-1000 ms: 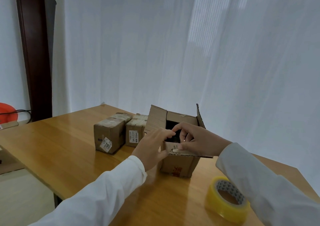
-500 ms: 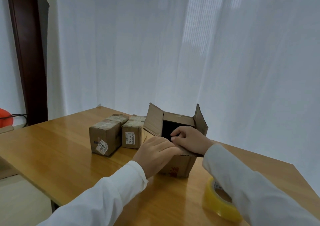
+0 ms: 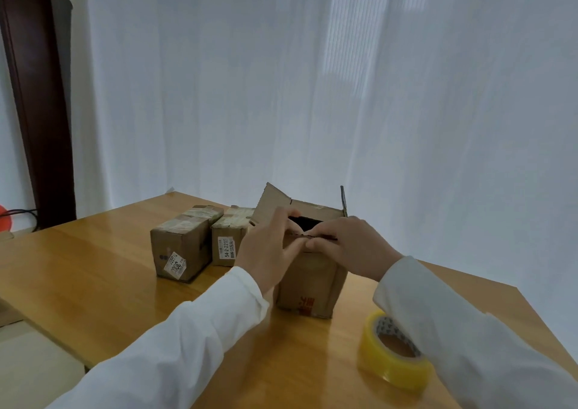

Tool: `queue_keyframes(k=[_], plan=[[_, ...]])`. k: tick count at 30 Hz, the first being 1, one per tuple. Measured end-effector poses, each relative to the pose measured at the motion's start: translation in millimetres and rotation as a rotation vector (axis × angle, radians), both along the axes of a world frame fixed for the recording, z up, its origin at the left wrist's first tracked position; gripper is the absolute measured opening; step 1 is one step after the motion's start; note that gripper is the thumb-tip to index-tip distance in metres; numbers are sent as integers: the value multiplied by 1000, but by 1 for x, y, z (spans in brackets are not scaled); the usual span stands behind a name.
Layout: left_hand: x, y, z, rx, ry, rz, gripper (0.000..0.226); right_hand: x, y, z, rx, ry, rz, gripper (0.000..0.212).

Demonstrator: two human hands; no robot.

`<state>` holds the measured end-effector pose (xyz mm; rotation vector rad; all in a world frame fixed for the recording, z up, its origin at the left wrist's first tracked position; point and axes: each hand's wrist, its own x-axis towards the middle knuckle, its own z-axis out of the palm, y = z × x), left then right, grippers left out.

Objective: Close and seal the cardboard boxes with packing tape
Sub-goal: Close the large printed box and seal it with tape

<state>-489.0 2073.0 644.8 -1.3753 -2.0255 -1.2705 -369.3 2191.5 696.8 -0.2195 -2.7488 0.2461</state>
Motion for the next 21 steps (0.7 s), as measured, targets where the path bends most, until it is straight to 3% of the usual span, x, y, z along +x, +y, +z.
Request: queue_keyframes(k=[3, 6, 7, 10, 11, 15, 17, 19, 21], plan=[[3, -2, -1, -33, 119, 64, 53, 0, 5, -7, 8, 110, -28, 20], [4, -2, 2, -103, -76, 21, 85, 3, 11, -7, 26, 177, -57, 18], [3, -2, 4, -141, -139, 22, 84, 4, 11, -6, 21, 184, -49, 17], [6, -2, 10, -336, -97, 77, 25, 5, 8, -2, 49, 144, -13, 19], [7, -1, 10, -345, -92, 67, 21, 5, 9, -1, 43, 132, -8, 20], [5, 3, 5, -300, -233, 17, 23, 10, 26, -1, -98, 114, -97, 21], [-4, 4, 4, -326, -354, -37, 33, 15, 43, -7, -149, 180, -205, 32], [-13, 4, 5, -368, -417, -77, 38, 19, 51, -15, -98, 257, -247, 44], [-20, 7, 9, -381, -428, -106, 28, 16, 49, -23, 59, 271, -165, 47]])
